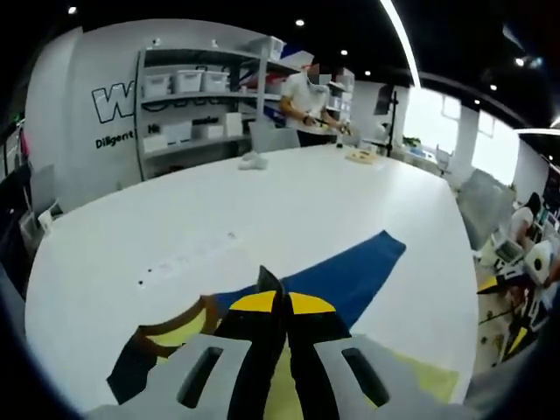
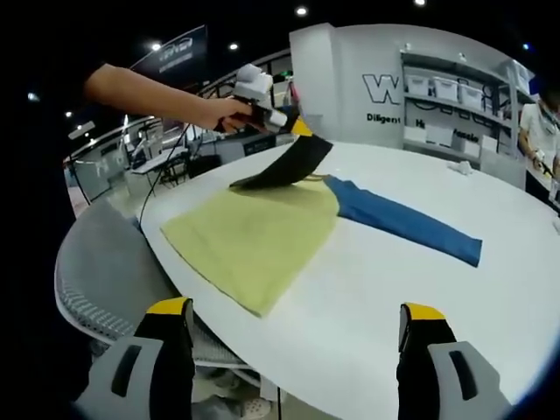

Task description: Fold the garment on the visible template until the final outline fits inside the template.

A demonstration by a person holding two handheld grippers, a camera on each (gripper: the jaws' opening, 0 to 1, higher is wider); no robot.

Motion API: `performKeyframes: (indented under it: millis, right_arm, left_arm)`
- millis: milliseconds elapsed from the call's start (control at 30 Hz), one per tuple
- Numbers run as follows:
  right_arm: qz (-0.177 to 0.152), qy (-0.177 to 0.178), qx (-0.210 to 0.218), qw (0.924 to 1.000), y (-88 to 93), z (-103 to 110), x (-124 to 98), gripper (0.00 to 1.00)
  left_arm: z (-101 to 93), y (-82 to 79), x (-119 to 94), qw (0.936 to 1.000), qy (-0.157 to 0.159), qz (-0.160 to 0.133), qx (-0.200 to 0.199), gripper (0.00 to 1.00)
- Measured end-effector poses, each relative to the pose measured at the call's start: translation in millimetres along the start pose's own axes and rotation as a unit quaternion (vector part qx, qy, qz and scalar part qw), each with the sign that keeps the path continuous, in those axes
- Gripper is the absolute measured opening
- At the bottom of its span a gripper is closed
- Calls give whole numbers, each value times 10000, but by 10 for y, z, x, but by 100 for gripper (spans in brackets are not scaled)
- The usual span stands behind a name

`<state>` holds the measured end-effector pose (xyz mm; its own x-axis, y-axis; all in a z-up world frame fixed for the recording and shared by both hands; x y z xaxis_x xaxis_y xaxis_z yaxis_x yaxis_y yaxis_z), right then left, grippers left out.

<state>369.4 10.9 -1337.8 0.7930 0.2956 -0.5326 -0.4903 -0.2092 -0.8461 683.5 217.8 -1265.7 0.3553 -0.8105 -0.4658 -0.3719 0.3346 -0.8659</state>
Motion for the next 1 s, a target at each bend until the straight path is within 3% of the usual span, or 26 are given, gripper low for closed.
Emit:
performKeyframes:
  millis: [200, 1000]
  right_arm:
    - [14, 16, 13, 10000, 17, -14, -14, 96]
    - [82, 97, 107, 9999, 59, -121, -16, 97]
  left_arm:
    - [-52, 105, 75, 9998, 76, 190, 8, 2]
    - [-187, 409, 400, 9981, 294, 485, -257, 3]
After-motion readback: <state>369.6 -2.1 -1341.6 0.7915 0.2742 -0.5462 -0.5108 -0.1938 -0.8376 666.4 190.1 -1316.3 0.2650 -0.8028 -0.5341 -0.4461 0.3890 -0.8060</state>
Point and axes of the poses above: the point that each gripper's makers call its tool centre point, and the gripper's own axes: x roughly forward along the fingers, z roughly to its left, y roughly out of its underside, the point moved 6 cm from there along -x, roughly backward along the fingers, and after that the axes turned 13 degrees about y, right-handed, at the moved point
